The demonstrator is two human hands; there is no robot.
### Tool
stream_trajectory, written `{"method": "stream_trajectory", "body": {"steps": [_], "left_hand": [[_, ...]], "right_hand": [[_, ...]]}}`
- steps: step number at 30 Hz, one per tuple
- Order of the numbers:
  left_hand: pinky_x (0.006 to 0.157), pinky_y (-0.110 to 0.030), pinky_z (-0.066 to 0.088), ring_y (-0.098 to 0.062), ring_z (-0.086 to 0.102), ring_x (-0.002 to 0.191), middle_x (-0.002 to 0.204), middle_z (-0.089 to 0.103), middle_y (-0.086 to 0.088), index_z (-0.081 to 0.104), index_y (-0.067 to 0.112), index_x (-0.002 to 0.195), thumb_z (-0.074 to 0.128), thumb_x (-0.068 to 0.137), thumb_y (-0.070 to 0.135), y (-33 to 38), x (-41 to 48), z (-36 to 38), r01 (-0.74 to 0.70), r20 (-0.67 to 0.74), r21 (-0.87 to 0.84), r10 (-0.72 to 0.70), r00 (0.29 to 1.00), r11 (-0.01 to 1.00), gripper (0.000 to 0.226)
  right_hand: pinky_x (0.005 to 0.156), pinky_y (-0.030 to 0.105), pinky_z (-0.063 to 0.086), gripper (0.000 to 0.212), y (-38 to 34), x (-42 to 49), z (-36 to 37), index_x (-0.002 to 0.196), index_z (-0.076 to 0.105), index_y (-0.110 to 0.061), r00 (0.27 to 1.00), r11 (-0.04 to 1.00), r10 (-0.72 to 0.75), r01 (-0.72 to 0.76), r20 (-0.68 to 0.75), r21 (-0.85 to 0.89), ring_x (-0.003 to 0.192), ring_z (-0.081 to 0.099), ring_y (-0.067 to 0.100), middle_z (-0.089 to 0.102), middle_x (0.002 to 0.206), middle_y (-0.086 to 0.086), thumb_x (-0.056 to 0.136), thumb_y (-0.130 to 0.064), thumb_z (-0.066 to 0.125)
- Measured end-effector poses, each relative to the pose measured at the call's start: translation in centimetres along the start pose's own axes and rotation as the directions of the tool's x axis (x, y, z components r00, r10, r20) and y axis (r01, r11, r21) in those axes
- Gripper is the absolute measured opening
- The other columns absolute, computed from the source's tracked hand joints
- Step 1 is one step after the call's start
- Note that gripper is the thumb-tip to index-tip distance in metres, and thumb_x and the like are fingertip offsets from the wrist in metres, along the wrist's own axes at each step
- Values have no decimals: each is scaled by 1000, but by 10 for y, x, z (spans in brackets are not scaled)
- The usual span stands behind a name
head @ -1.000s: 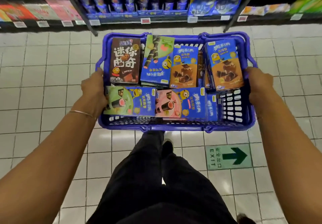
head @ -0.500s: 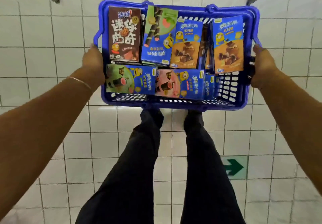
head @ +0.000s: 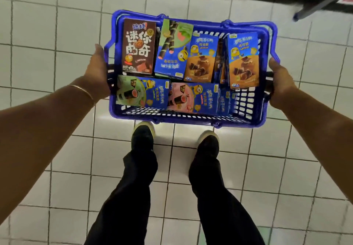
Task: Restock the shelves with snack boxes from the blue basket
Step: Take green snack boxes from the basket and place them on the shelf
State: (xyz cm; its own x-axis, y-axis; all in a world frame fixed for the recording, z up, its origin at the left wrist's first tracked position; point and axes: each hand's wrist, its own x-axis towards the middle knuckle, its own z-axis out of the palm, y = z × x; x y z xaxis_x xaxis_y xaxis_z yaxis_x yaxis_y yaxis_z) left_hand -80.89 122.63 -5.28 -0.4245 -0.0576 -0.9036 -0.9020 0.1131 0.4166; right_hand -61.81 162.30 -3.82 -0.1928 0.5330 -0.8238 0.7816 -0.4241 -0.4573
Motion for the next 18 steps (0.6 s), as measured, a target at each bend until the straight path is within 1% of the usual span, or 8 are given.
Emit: {"method": "stream_trajectory", "body": {"steps": [5, 7, 10, 12, 14, 16, 17, 18], "left_hand": [[66, -39, 63, -23, 80, 85, 105, 81, -6, 74, 20, 120, 35, 91, 84, -3, 14, 12, 3, -37, 20, -2, 999, 1000, 81], [70, -40, 64, -23, 80, 88, 109, 80, -7, 74, 18, 121, 35, 91, 84, -4, 19, 13, 3, -27, 13, -3, 1000, 1000, 82], [99, -51, 56, -32, 74, 112, 125, 75, -12, 71, 17, 131, 30, 94, 82, -7, 26, 13, 0, 83, -66, 5, 997, 998, 85], [104, -52, 53, -32, 71, 117, 128, 73, -12, 68, 17, 134, 30, 95, 80, -5, 27, 12, -8, 103, -67, 15, 995, 998, 84], [100, -48, 56, -28, 72, 115, 129, 72, -9, 66, 16, 135, 35, 96, 78, -1, 26, 13, -14, 32, -12, 15, 999, 1000, 80], [85, -39, 58, -22, 71, 100, 126, 71, -7, 61, 14, 132, 43, 98, 72, 4, 21, 16, -19, -70, 105, 27, 997, 994, 69], [78, -36, 54, -22, 69, 95, 123, 69, -8, 58, 15, 130, 46, 99, 69, 7, 20, 17, -2, -114, 155, 19, 993, 988, 63], [75, -36, 50, -23, 67, 97, 123, 67, -10, 56, 14, 133, 50, 99, 67, 10, 17, 20, 16, -168, 201, 18, 986, 980, 63]], "right_hand": [[71, 33, 50, 51, -1, 25, 2, 117, 65, -21, 1000, 1000, -5, 5, 28, -8, 93, 70, 18, 74, 108, 0, 92, -65, 53], [67, 31, 48, 49, -2, 30, 3, 115, 63, -22, 999, 1000, -8, 8, 37, -6, 85, 69, 15, 74, 102, -3, 93, -64, 52], [62, 28, 47, 46, -2, 37, 5, 114, 63, -23, 999, 1000, -15, 15, 33, 11, 77, 69, 11, 74, 96, -6, 94, -62, 52], [63, 29, 46, 45, -4, 42, 6, 114, 63, -23, 1000, 1000, -5, 5, 25, 3, 79, 69, 13, 74, 97, -5, 93, -60, 52], [62, 31, 44, 43, -7, 42, 7, 115, 64, -22, 1000, 1000, 16, -16, 16, -23, 81, 65, 15, 72, 100, -4, 94, -57, 52], [61, 32, 38, 40, -10, 39, 8, 118, 62, -21, 1000, 998, 29, -29, -10, -57, 84, 62, 17, 68, 104, -3, 95, -52, 53], [63, 33, 39, 42, -12, 36, 9, 123, 60, -18, 999, 998, 31, -34, -39, -61, 87, 61, 17, 66, 108, -1, 95, -50, 55], [68, 35, 44, 49, -13, 32, 10, 131, 56, -16, 996, 998, 29, -34, -86, -61, 91, 61, 18, 63, 115, 1, 95, -48, 57]]}}
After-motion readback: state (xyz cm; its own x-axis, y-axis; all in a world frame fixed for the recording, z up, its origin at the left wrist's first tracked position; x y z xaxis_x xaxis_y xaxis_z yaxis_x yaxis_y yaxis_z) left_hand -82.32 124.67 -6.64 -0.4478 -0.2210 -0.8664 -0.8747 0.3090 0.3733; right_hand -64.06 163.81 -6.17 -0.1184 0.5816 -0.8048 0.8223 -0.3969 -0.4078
